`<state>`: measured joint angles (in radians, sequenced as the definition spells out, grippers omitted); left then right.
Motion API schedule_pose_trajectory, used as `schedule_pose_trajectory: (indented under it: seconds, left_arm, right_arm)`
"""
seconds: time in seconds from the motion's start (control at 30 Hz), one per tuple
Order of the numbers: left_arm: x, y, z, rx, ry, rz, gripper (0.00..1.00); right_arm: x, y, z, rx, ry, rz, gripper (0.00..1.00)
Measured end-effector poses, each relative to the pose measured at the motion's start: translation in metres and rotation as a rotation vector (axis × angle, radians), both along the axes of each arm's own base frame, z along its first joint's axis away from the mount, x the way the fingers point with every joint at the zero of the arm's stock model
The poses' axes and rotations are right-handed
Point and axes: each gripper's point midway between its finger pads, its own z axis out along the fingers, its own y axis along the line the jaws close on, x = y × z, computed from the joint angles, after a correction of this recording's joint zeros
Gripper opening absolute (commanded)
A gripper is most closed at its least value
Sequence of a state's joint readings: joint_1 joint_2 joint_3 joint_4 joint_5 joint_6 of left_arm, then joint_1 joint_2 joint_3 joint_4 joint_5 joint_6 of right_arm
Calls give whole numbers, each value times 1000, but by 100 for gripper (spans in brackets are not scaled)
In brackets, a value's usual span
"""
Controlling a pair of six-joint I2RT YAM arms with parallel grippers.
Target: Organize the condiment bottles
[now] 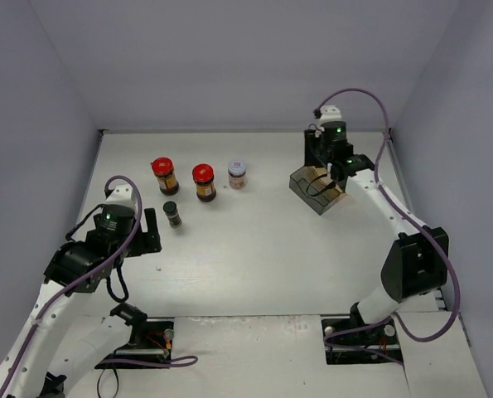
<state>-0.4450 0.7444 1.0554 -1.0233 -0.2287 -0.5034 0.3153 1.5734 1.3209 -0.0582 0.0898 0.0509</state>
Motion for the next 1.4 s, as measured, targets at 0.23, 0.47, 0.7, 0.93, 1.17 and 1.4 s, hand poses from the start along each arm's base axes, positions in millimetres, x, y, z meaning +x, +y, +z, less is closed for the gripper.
schedule_pose_trajectory:
  seconds: [0.23, 0.47, 0.7, 0.93, 1.17, 1.4]
  left_arm:
    - [5, -4, 0, -4, -1, -12, 79]
    - [10, -7, -4, 13, 16, -27, 78]
    - [14, -8, -6, 19, 24, -30, 79]
    - [16, -9, -5, 18, 19, -30, 79]
    - [21, -11, -10, 28, 40, -30, 79]
    - [23, -12, -10, 30, 41, -30, 78]
  right_arm:
    - [13, -116, -22, -19, 66, -261, 0]
    - [25, -160, -68, -23, 163, -353, 0]
    - [51, -177, -93, 2, 156, -366, 0]
    - [62, -179, -109, 21, 167, -344, 0]
    - [68, -172, -135, 38, 206, -301, 0]
    - [74, -168, -152, 41, 220, -270, 7]
